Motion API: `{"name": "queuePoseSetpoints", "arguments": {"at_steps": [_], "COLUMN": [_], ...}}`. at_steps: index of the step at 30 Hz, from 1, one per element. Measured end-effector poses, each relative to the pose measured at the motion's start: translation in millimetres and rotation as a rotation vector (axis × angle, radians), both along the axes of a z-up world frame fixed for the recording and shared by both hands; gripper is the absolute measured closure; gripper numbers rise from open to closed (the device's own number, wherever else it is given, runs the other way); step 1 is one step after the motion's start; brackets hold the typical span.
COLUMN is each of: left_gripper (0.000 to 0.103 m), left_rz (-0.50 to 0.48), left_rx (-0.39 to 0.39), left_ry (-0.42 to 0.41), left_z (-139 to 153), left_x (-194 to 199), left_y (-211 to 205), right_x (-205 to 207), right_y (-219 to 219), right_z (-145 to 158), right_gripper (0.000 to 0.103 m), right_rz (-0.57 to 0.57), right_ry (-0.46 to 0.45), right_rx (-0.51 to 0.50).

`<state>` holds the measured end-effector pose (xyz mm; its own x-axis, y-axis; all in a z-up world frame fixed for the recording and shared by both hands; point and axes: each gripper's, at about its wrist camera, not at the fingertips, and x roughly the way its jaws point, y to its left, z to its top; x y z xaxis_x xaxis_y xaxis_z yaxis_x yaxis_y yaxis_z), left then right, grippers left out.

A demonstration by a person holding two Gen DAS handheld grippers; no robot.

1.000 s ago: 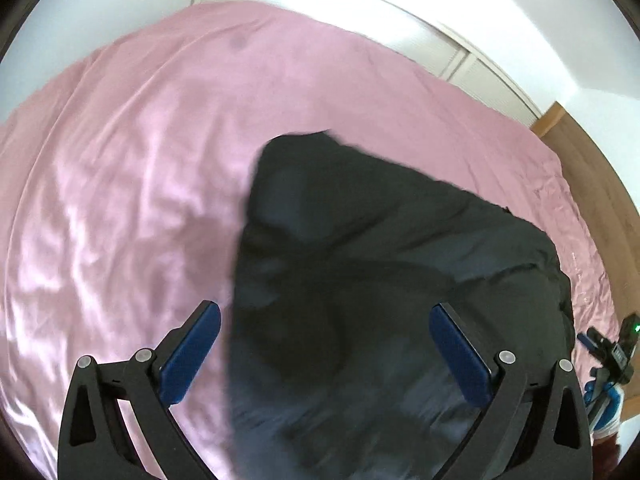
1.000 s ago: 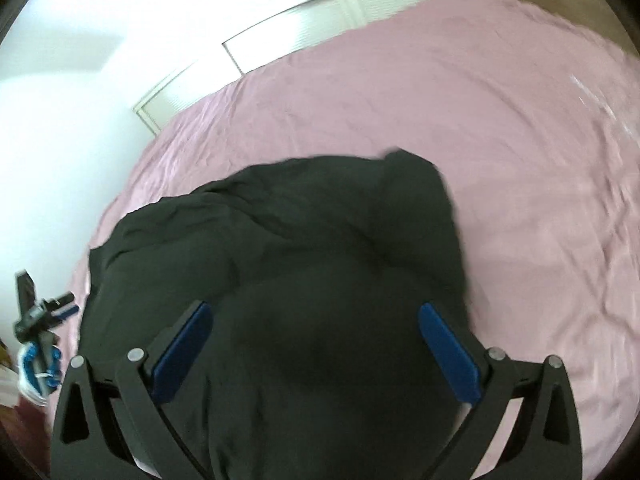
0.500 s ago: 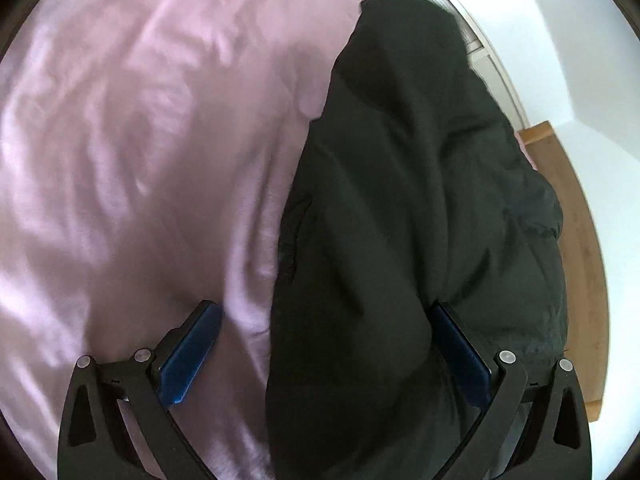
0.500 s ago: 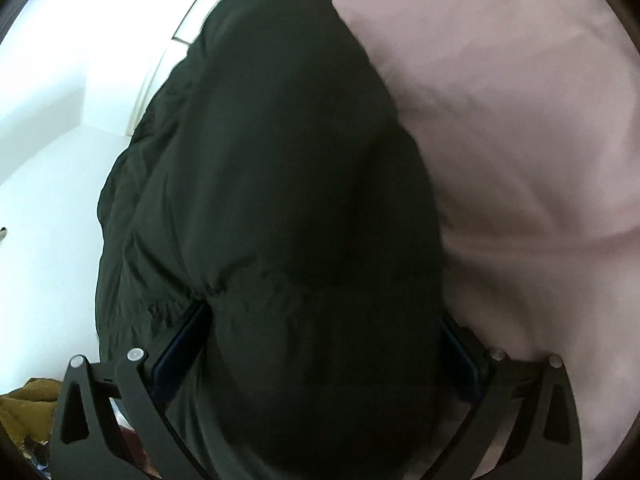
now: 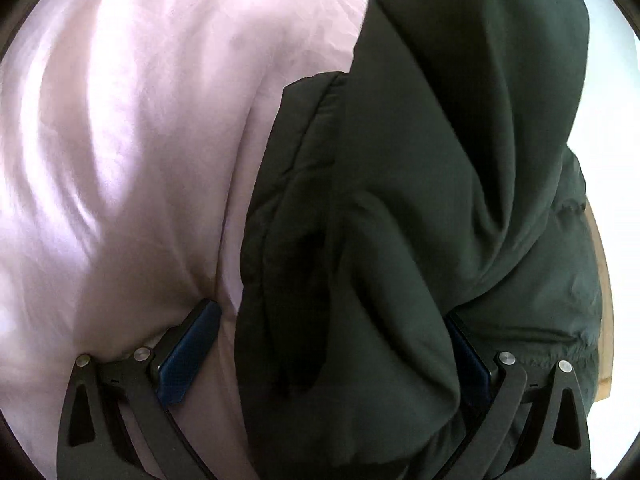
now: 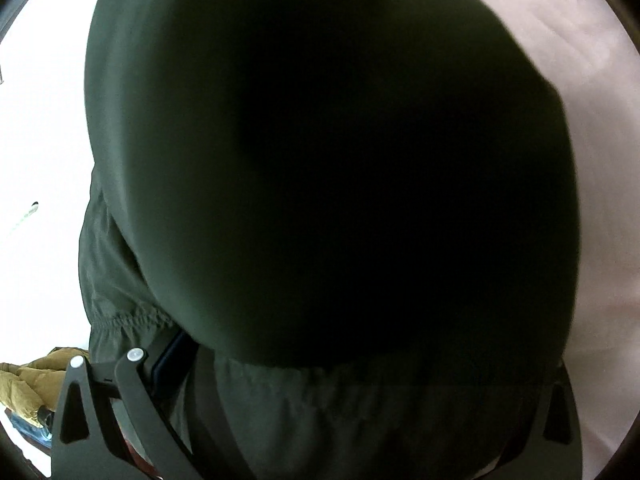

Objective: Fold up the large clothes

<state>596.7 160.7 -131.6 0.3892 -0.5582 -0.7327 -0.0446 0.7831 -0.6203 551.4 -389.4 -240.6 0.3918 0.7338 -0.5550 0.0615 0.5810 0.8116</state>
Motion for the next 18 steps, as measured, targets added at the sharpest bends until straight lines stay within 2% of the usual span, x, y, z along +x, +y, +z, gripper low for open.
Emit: {"name": "queuePoseSetpoints", "arguments": {"at_steps": [3,7,10,14,18], "left_gripper": [0.001,0.002,0.002,0.002,0.002], "left_rz": [0.005,-0.045,-0.063,-0.099,-0.146], "left_rx": [-0.063,-0.176,-0.228,-0.257,-0.192], "left_ry": [0.003,-0.02,-0.026,-0.074,-0.028], "left_z": [-0.7,5.0,8.2,22.8,13.8], "left_x": [-2.0,-13.8,-22.4,-39.5,-42.9], "left_y": [-0.1,-5.2,-9.9,-18.8,-45.0], "right_x": [-0.4,2.6,2.1,4.3,9.8], "right_y": [12.4,25.6,29.1,31.0,36.1], "right_z": [2.3,4.0,2.7,0.9,-1.1], "right_gripper": [0.001,0.02,0.028,0.03,0.03], "right_rz": [0.019,0.022,0.018,0.022,0.026], "right_ry": [-0.043,-0.075,-0.079,-0.075,-0.07], "right_rx": [0.025,0.089,0.09,0.087,0.074]}}
